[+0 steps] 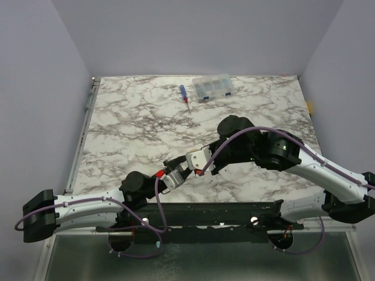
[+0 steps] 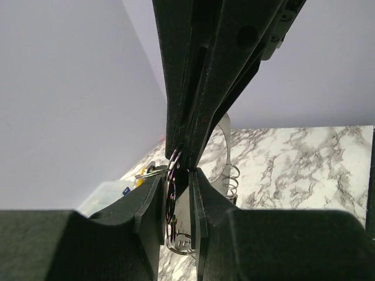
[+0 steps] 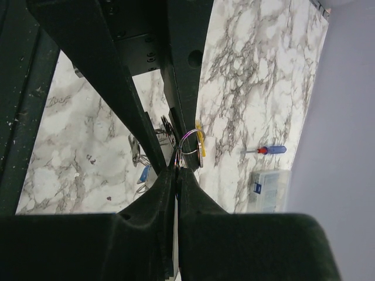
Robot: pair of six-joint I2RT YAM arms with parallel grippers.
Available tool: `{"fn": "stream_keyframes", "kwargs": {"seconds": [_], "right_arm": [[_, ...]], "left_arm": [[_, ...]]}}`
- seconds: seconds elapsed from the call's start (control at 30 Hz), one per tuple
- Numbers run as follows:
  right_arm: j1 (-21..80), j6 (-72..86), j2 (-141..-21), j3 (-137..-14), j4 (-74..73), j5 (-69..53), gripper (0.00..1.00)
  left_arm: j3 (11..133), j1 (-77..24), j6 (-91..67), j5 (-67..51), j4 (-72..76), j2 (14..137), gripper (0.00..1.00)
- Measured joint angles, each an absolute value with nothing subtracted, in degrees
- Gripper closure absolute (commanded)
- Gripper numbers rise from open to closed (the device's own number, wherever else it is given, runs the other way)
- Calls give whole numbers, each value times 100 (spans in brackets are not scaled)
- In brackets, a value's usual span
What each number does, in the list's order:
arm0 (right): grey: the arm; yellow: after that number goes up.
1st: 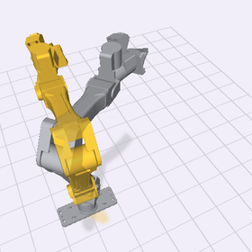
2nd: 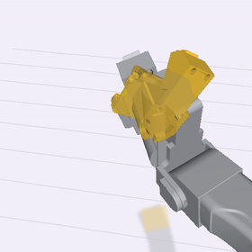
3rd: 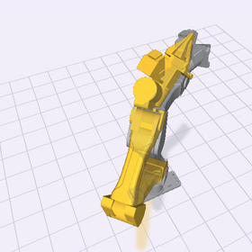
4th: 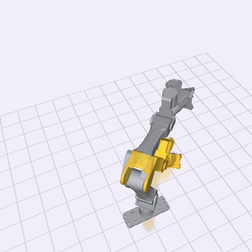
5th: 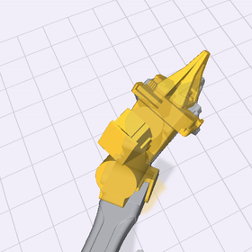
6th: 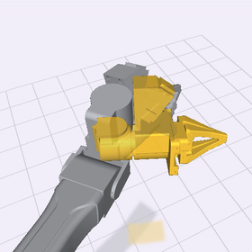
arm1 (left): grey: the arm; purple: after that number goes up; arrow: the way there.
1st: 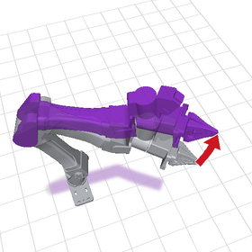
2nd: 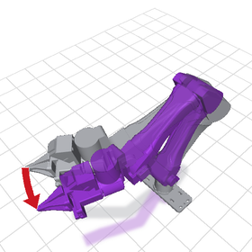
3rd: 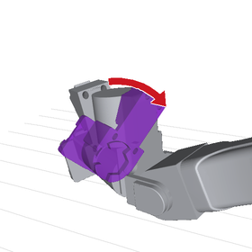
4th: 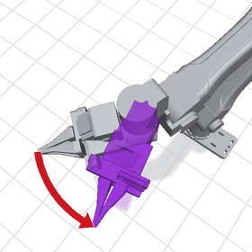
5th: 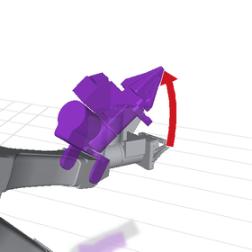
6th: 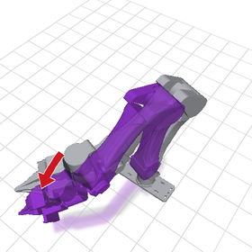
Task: Put the keys on the keyring
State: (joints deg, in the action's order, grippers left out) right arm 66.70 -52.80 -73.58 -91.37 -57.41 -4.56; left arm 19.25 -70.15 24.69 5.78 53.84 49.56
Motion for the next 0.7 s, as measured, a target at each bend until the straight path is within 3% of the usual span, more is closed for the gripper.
{"fn": "stream_keyframes", "kwargs": {"seconds": [0.7], "right_arm": [[6637, -5166, -7024, -8836, -5653, 80, 100]], "left_arm": [[1559, -7063, 2440, 307, 4611, 3476, 75]]}}
